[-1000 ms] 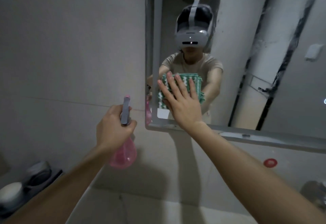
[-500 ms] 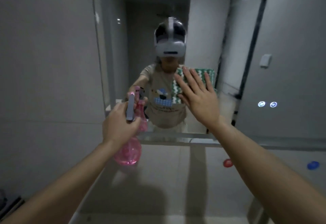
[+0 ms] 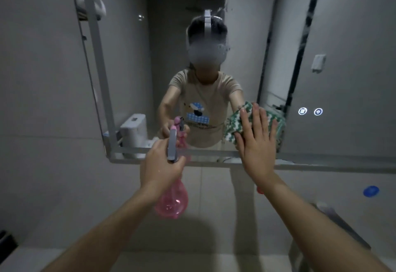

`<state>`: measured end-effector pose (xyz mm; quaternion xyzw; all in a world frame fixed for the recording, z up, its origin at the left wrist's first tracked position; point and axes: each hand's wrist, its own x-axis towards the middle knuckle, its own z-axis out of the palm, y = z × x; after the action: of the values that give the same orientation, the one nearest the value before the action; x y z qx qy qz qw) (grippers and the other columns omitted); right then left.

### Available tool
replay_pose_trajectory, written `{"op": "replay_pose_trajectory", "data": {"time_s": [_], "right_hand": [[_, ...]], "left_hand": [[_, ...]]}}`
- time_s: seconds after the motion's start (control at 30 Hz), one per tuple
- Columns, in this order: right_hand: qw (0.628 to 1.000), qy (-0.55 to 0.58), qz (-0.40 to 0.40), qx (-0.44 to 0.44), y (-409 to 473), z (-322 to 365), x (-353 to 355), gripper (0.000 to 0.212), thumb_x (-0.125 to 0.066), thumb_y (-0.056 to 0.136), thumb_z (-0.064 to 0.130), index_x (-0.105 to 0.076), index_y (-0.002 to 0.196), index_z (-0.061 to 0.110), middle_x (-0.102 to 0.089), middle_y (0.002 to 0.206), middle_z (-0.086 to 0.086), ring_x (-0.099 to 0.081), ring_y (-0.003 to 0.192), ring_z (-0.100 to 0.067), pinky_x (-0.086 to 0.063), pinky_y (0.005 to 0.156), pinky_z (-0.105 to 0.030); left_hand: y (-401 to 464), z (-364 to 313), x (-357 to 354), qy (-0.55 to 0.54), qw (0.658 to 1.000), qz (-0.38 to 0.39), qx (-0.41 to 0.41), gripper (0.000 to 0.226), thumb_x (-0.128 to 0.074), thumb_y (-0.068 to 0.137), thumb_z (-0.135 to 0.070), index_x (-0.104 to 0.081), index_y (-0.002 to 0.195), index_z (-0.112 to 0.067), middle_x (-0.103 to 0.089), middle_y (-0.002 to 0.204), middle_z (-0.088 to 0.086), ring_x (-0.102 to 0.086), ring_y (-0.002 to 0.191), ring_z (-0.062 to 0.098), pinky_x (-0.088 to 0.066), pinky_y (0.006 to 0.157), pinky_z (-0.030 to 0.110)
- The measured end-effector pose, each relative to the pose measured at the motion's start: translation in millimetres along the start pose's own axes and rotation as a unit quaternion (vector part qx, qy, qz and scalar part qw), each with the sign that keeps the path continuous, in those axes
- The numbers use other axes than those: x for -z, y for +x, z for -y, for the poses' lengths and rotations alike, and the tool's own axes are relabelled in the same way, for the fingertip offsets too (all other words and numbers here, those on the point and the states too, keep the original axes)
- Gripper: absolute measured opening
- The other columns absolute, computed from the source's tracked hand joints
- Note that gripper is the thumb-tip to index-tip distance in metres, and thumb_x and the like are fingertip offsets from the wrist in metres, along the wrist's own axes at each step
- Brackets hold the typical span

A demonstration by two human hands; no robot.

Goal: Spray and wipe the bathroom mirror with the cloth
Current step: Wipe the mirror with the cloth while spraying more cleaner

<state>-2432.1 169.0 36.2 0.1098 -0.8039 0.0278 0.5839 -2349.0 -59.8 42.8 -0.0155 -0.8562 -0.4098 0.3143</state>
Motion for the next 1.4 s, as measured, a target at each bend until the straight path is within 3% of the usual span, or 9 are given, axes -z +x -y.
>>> {"op": "replay_pose_trajectory", "data": {"time_s": [0.17,0.47,0.63,0.83,1.03,1.17,1.3,1.4], "right_hand": [[1.000,0.000,0.018,0.022,-24.2,31.4,-8.7,0.054,-0.032,0.100,0.036,-0.023,0.149,0.017,-0.019,0.156,-0.009,-0.014,0.144,-0.027,-0.015,0.115,-0.052],[0.985,0.010,-0.002,0.173,60.5,120.7,-7.6,0.052,-0.045,0.097,0.032,-0.035,0.146,0.018,-0.029,0.153,-0.008,-0.024,0.142,-0.026,-0.021,0.113,-0.050],[0.984,0.019,-0.025,0.174,96.0,184.4,-20.0,0.064,-0.065,0.089,0.025,-0.037,0.145,0.017,-0.033,0.151,-0.008,-0.027,0.141,-0.026,-0.019,0.113,-0.049],[0.974,0.015,-0.035,0.223,127.0,217.8,-24.8,0.066,-0.065,0.089,0.021,-0.034,0.146,0.018,-0.031,0.152,-0.005,-0.024,0.141,-0.022,-0.014,0.116,-0.047],[0.977,0.004,-0.043,0.210,179.8,182.8,-1.9,0.059,-0.061,0.092,0.028,-0.037,0.145,0.018,-0.034,0.151,-0.007,-0.031,0.139,-0.024,-0.016,0.114,-0.045],[0.985,-0.002,-0.053,0.162,195.2,121.9,20.3,0.051,-0.047,0.098,0.036,-0.035,0.145,0.020,-0.034,0.151,-0.008,-0.031,0.139,-0.026,-0.013,0.114,-0.044],[0.996,0.000,-0.027,0.080,191.0,50.1,38.4,0.053,-0.034,0.099,0.040,-0.027,0.148,0.021,-0.026,0.154,-0.007,-0.023,0.142,-0.025,-0.010,0.115,-0.045],[1.000,-0.003,-0.018,0.021,179.4,5.0,43.7,0.054,-0.032,0.099,0.041,-0.024,0.149,0.022,-0.023,0.155,-0.007,-0.021,0.143,-0.025,-0.009,0.115,-0.046]], "left_hand": [[-18.8,15.8,13.0,0.027,0.998,0.016,0.052,0.032,-0.066,0.075,-0.017,-0.040,0.069,-0.034,-0.050,0.074,-0.009,-0.051,0.068,0.017,-0.035,0.061,0.030],[25.8,19.1,89.6,0.009,0.998,-0.061,-0.014,0.034,-0.065,0.081,-0.017,-0.038,0.064,-0.030,-0.045,0.069,-0.007,-0.046,0.059,0.013,-0.034,0.053,0.027],[42.1,33.1,138.3,-0.005,0.994,-0.107,-0.022,0.011,-0.065,0.080,-0.020,-0.054,0.080,-0.024,-0.057,0.077,-0.001,-0.055,0.065,0.017,-0.044,0.058,0.032],[48.4,47.1,168.0,0.000,0.991,-0.135,0.006,0.019,-0.065,0.080,-0.017,-0.064,0.099,-0.019,-0.060,0.091,-0.002,-0.058,0.075,0.019,-0.043,0.065,0.029],[55.2,15.6,154.6,-0.004,0.991,-0.127,-0.027,0.011,-0.066,0.079,-0.017,-0.057,0.082,-0.023,-0.055,0.077,-0.003,-0.053,0.067,0.018,-0.034,0.053,0.023],[63.0,-25.5,128.7,-0.010,0.992,-0.116,-0.041,0.028,-0.065,0.078,-0.016,-0.043,0.066,-0.028,-0.047,0.068,-0.007,-0.047,0.060,0.017,-0.034,0.055,0.028],[70.9,-66.4,95.5,-0.019,0.992,-0.092,-0.086,0.011,-0.066,0.078,-0.014,-0.055,0.074,-0.016,-0.053,0.074,0.002,-0.052,0.064,0.019,-0.040,0.056,0.032],[77.5,-89.6,73.1,-0.025,0.991,-0.084,-0.100,0.018,-0.066,0.078,-0.017,-0.051,0.069,-0.022,-0.052,0.074,0.000,-0.052,0.065,0.015,-0.036,0.053,0.029]]}}
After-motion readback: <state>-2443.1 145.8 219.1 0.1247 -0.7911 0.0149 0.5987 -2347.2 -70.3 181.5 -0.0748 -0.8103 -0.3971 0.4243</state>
